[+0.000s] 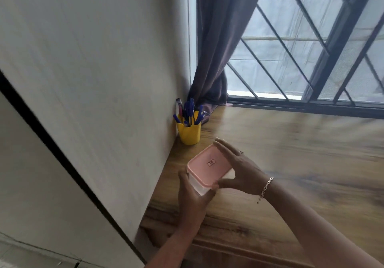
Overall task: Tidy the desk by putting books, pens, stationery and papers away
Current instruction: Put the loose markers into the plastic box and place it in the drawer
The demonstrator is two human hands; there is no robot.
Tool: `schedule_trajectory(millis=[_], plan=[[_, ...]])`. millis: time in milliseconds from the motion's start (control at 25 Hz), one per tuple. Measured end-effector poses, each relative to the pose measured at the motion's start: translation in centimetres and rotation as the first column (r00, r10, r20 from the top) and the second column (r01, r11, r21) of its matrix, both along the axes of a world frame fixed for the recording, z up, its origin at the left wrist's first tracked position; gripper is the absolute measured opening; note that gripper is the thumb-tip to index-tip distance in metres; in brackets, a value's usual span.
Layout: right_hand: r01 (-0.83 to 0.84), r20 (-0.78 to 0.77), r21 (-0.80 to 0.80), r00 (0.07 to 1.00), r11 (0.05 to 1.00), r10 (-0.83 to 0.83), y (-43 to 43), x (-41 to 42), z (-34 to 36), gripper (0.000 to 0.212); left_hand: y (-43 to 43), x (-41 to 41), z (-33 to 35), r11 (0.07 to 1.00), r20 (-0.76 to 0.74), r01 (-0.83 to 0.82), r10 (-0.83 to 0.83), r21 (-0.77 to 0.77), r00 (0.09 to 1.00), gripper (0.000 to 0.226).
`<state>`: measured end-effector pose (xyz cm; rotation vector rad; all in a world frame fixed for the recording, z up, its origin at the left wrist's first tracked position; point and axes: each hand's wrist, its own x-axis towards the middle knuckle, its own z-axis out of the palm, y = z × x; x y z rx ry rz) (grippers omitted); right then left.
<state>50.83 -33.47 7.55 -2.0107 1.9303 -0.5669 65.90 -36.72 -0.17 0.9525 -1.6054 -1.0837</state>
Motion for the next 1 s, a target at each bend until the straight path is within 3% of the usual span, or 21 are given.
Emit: schedule_trajectory(millis=[40,120,280,720,1000], plan=[[-0.084,-0.13,-0.009,0.988,0.996,0.082,0.5,-0.7,0.6,0.12,0.2,-0.7,0.0,0.999,0.018,0.049,-0.049,-0.007,0.999,0.079],[-0.162,-0.306,0.037,0.938,0.986,0.165,1.4,-2.3,1.6,0.115,0.8,-2.4,0.0,0.987,0.041,0.158,-0.157,-0.019,0.987,0.082],[-0.116,-0.447,0.164,0.877,0.98,0.178,3.6,-4.6,3.1,0.102,2.0,-5.7,0.0,0.946,0.043,0.325,-0.325,0.003,0.945,0.072],[-0.021,-0.365,0.203,0.926,0.979,0.095,8.7,-14.0,3.7,0.095,6.2,-15.4,0.4,0.886,0.091,0.455,-0.462,0.084,0.882,0.083],[0.01,-0.292,0.205,0.955,0.979,0.051,12.5,-20.2,3.6,0.092,9.2,-21.4,0.7,0.857,0.112,0.508,-0.514,0.082,0.85,0.077]])
